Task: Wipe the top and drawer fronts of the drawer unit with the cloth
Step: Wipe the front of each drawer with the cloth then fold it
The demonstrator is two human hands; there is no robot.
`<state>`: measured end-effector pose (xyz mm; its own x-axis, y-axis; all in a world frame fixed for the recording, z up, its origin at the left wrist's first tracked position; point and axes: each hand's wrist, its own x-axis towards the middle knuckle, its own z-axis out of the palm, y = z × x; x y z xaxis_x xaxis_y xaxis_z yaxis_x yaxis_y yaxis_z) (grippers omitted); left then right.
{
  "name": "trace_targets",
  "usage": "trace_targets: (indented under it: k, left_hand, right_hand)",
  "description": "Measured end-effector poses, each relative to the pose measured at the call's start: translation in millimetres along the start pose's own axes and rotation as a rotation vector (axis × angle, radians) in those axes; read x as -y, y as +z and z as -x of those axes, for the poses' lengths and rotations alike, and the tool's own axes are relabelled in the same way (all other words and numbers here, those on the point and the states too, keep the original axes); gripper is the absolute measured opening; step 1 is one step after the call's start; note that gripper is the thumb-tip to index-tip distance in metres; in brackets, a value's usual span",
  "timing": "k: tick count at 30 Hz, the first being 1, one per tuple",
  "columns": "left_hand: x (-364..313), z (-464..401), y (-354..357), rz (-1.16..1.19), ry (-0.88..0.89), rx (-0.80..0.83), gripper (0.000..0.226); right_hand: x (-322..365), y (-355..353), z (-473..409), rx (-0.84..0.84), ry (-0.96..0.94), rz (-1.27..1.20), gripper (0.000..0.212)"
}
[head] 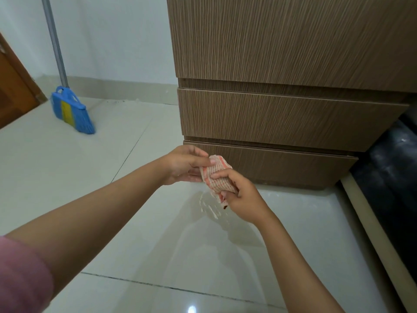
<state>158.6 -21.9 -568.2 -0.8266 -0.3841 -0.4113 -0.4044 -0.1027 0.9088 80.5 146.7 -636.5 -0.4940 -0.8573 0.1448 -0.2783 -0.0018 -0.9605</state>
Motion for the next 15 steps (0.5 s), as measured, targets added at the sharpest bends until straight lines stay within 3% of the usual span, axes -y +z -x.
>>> trace_targets:
  k: [9, 15]
  left_hand:
    - [-8.4, 8.2, 2.1, 0.05, 0.04, 0.06, 0.037]
    - [-9.4, 11.8, 5.1, 0.07, 0.074, 0.118, 0.049]
  right_hand:
    - [3.2, -5.9, 1.7, -0.071, 0.007, -0.264, 0.04]
    - [3.1, 4.5, 4.9, -0.151, 0.238, -0.637, 0.035]
